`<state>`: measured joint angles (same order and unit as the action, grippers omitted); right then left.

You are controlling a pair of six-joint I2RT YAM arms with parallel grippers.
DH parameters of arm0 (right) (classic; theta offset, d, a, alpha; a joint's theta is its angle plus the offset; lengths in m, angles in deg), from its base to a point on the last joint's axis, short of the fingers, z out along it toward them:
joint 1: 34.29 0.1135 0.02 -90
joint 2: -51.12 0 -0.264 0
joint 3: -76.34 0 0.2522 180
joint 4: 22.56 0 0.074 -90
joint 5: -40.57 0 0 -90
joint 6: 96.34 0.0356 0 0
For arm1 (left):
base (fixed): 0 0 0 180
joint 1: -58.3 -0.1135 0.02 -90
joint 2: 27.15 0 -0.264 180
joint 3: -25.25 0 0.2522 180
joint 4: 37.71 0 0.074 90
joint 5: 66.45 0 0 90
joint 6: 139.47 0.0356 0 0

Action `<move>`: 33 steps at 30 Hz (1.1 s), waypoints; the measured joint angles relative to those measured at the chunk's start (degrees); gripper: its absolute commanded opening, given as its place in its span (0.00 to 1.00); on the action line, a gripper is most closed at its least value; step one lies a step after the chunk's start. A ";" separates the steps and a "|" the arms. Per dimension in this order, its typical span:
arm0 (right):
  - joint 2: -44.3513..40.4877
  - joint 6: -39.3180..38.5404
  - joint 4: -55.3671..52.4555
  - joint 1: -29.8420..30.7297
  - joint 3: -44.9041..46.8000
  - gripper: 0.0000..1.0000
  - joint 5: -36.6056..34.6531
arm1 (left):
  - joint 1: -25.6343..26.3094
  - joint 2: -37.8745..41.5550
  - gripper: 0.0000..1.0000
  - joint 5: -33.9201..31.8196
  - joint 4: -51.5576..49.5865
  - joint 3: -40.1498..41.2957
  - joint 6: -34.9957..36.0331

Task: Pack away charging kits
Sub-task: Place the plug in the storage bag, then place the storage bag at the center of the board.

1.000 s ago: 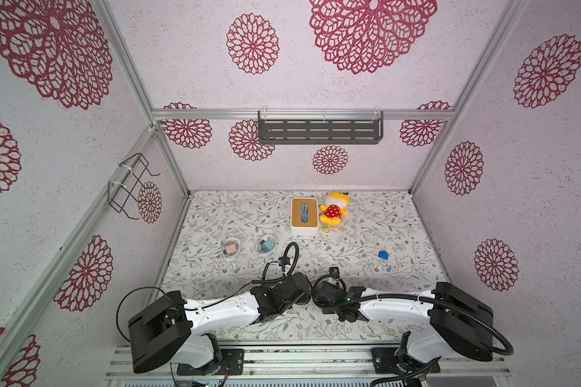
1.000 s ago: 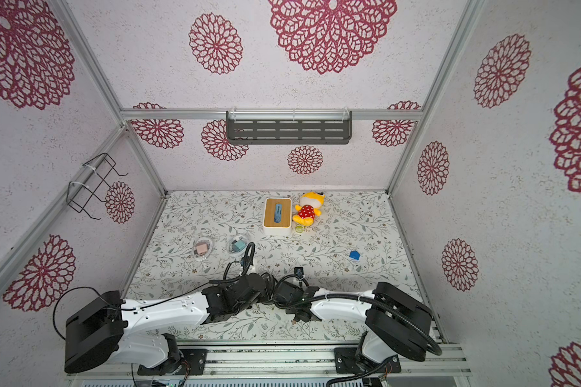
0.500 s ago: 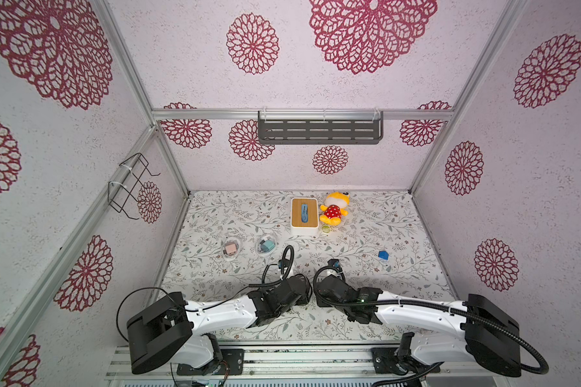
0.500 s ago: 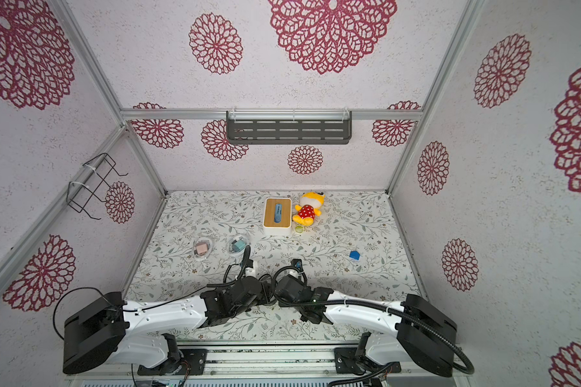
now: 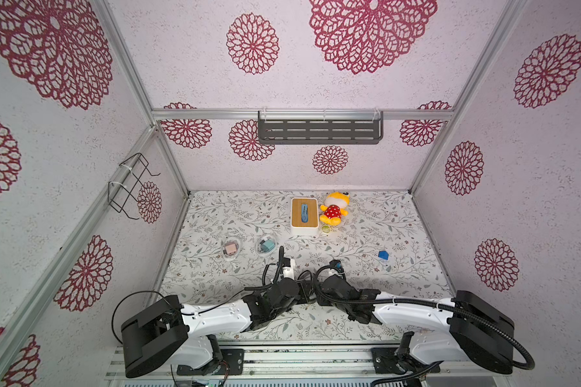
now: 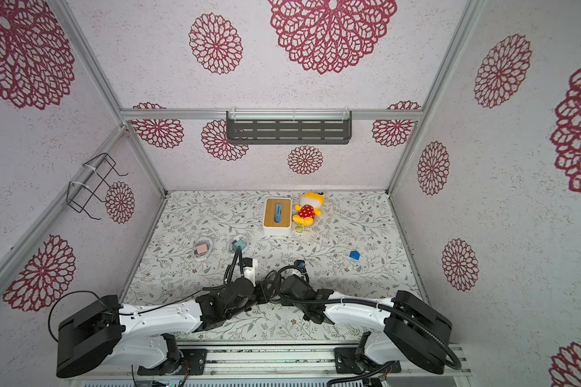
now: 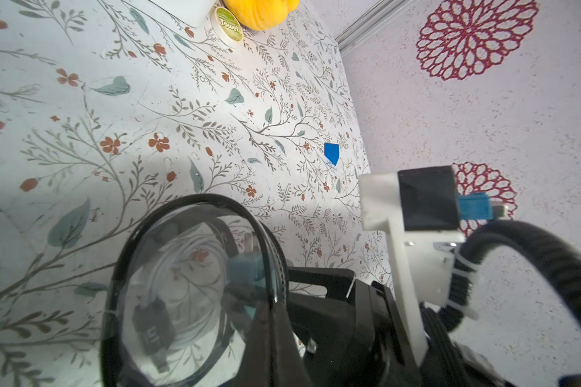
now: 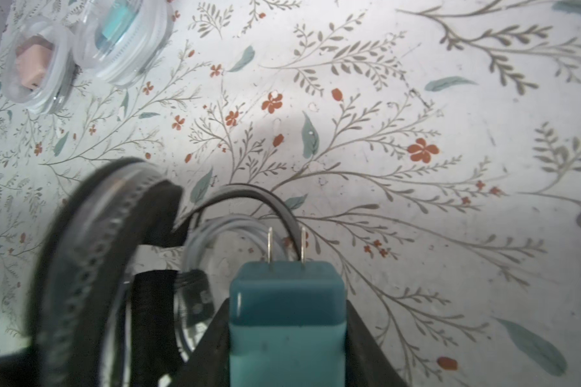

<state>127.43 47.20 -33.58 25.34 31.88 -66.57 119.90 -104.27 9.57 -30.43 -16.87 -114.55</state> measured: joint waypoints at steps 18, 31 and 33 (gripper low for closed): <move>-1.14 -2.51 4.94 -0.81 1.53 0.34 2.43 | -0.24 -7.32 0.00 2.69 12.26 1.25 -0.52; 2.60 -2.91 2.71 -1.46 0.83 0.45 0.28 | -1.90 -16.70 0.00 5.38 22.82 0.20 -3.58; 2.84 -2.84 2.45 -1.49 0.70 0.51 0.15 | -1.97 -16.70 0.00 5.38 23.15 0.20 -3.76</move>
<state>130.27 44.36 -31.13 23.86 32.58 -66.42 117.94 -120.97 14.95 -7.28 -16.67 -118.31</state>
